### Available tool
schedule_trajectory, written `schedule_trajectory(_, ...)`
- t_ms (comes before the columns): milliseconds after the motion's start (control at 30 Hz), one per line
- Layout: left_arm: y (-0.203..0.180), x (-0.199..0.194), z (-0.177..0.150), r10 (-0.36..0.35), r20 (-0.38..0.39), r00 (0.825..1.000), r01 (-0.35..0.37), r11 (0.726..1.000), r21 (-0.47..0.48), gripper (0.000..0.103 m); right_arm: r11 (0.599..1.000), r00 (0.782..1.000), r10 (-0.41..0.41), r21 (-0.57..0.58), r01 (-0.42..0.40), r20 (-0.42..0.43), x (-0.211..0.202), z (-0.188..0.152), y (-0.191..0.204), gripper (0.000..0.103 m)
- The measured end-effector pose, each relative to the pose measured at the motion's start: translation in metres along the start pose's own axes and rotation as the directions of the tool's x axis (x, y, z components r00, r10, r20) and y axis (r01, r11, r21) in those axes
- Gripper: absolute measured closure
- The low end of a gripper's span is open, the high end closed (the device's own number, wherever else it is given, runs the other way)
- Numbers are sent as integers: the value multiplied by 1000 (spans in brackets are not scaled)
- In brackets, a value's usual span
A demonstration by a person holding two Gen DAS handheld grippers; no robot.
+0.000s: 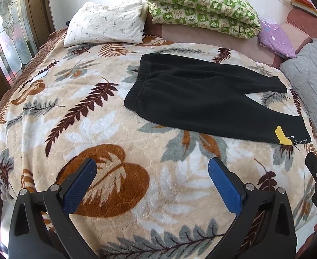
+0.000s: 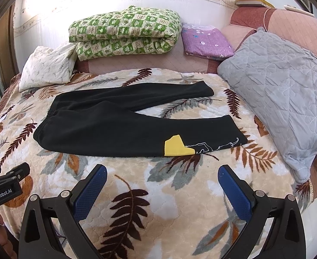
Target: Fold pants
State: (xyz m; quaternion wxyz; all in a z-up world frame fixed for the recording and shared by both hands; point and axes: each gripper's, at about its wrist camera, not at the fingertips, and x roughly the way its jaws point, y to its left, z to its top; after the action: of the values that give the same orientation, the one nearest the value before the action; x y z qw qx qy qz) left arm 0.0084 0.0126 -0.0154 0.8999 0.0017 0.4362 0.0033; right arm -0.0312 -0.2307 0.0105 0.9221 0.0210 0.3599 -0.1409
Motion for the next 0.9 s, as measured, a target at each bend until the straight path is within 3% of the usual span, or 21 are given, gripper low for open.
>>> schedule_trajectory(900, -11, 5, 5, -5, -9, 1000, 5, 1000, 30, 0, 1000, 1000, 6, 7, -6, -12, 4, 1, 0, 0)
